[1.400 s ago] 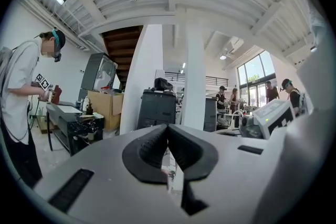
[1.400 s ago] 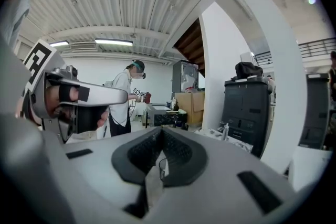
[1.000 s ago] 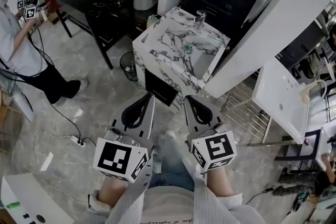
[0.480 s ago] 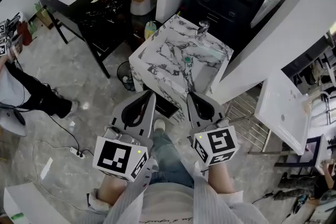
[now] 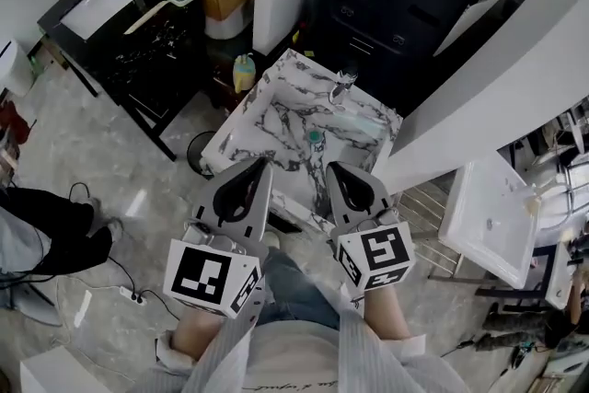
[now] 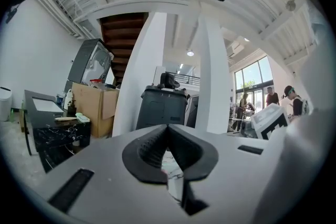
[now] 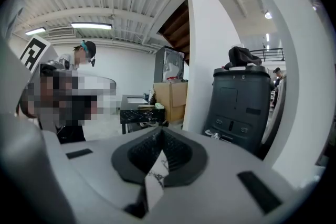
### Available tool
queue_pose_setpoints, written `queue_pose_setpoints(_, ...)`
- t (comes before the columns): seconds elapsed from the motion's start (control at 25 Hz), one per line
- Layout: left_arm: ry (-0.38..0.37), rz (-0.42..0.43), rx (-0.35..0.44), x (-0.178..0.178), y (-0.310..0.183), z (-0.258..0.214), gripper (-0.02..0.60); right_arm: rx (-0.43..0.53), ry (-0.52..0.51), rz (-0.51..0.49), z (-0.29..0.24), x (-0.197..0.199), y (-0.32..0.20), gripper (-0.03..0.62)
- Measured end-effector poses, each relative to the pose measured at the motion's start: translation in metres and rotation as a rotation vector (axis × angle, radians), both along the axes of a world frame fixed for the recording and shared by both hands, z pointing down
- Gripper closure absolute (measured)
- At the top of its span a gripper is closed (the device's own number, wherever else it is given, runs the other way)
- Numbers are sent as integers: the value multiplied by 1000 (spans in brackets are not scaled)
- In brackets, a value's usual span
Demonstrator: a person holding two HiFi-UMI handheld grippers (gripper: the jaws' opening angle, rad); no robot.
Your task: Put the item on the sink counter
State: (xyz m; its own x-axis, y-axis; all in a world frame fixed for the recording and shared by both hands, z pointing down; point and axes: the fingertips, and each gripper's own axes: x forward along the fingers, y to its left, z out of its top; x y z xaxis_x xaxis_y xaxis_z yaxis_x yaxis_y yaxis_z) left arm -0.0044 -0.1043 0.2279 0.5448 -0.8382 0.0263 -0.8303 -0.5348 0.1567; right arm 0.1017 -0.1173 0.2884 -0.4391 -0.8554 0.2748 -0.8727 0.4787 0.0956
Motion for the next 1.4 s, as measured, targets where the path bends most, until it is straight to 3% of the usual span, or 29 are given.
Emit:
queue_pose_setpoints(0.28,-15,49,-18,35,-57,6,565,-24,17,37,8,31,-51,585)
queue_pose_setpoints(0.76,-39,137,-48,69,-107,16,565,-56,13,122,17,72,-97,585)
queue_pose_setpoints(1.4,-59,237,-81,84,-147,34,565,-94,9,235,34,105,-141,585)
